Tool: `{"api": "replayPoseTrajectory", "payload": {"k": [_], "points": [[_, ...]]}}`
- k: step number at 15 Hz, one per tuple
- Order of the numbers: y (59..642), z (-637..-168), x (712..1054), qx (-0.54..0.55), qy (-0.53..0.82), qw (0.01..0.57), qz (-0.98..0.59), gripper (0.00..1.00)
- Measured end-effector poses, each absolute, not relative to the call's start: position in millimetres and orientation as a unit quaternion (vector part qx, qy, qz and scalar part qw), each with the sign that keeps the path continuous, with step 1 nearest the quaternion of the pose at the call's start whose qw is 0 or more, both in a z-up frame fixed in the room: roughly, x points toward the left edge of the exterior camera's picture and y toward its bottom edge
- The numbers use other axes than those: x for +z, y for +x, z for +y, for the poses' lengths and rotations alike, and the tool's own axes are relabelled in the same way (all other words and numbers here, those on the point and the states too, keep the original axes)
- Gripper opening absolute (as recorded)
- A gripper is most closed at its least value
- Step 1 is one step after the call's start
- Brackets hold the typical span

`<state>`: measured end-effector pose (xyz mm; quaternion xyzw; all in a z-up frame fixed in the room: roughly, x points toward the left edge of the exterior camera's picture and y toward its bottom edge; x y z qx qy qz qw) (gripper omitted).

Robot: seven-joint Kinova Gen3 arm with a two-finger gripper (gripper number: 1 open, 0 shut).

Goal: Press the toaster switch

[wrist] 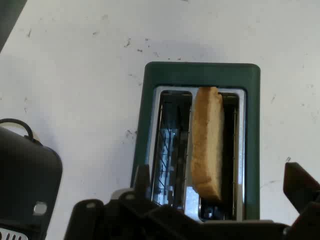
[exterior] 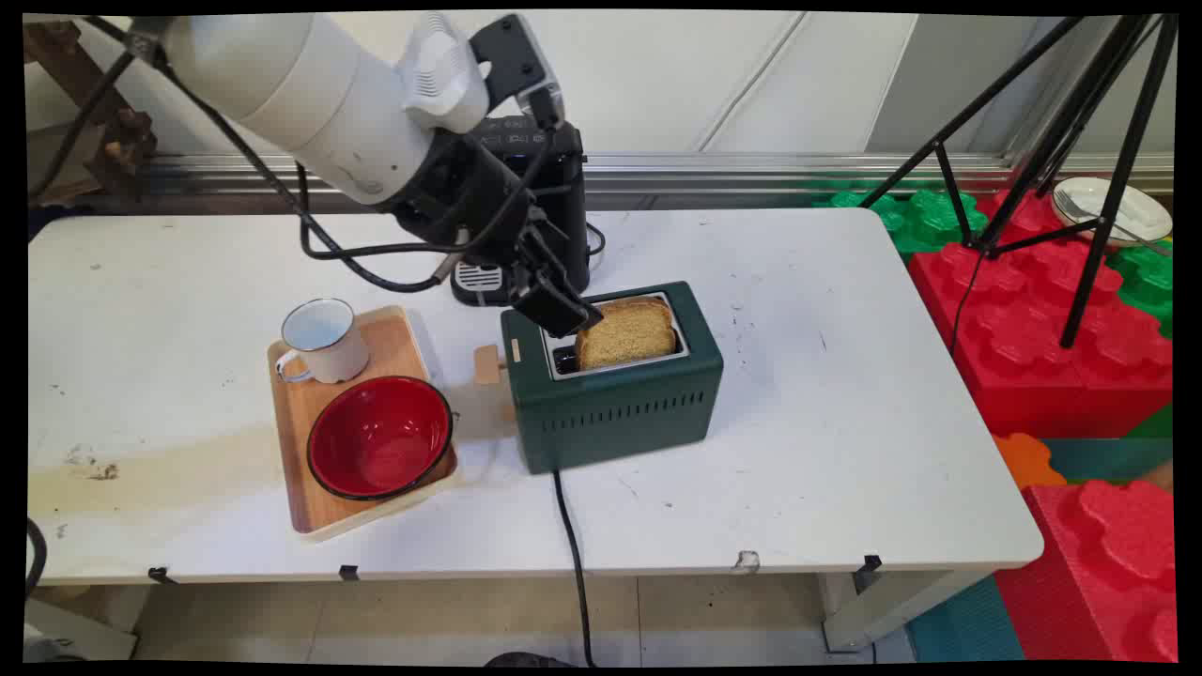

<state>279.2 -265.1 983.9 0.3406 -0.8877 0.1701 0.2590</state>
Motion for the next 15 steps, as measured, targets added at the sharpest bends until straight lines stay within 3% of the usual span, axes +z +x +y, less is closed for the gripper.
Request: {"api": "replayPoseTrajectory", "payload": {"k": [15], "points": [[329,-239,980,0.156,0.34,0.275,-0.886,1.0]]}}
